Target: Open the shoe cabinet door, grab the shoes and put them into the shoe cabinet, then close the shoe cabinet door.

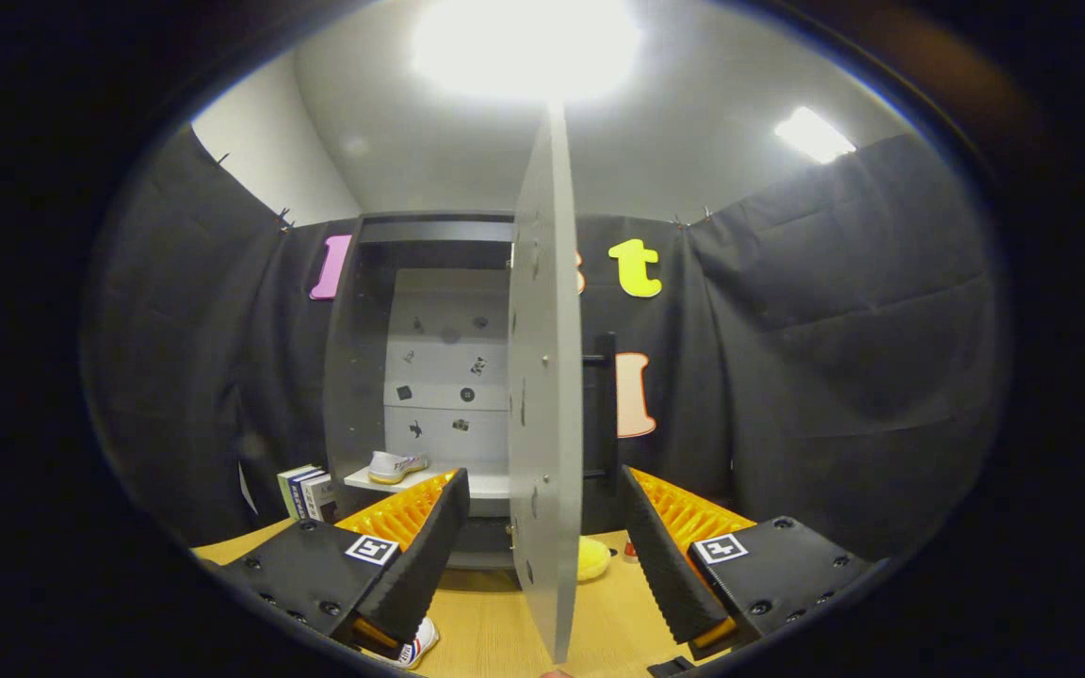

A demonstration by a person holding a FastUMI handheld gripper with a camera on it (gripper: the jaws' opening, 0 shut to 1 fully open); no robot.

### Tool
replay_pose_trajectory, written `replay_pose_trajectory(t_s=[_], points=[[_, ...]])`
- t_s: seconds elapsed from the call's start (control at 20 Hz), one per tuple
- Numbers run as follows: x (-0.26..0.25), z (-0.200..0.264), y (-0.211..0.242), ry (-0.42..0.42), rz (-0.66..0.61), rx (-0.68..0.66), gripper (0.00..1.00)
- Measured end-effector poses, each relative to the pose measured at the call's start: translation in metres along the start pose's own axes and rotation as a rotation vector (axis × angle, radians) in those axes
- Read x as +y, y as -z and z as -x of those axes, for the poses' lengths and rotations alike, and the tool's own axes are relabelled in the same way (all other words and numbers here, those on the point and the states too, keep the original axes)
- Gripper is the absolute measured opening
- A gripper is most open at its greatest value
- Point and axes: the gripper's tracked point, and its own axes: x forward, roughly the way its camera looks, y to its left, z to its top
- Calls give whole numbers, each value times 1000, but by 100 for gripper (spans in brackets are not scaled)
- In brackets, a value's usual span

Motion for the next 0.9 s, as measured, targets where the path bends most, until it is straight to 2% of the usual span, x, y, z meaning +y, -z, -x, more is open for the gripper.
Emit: replay_pose_trajectory(t_s=[0.5,0.9], points=[[130,-21,117,-236,44,254,98],[208,-22,234,-344,31,516,98]])
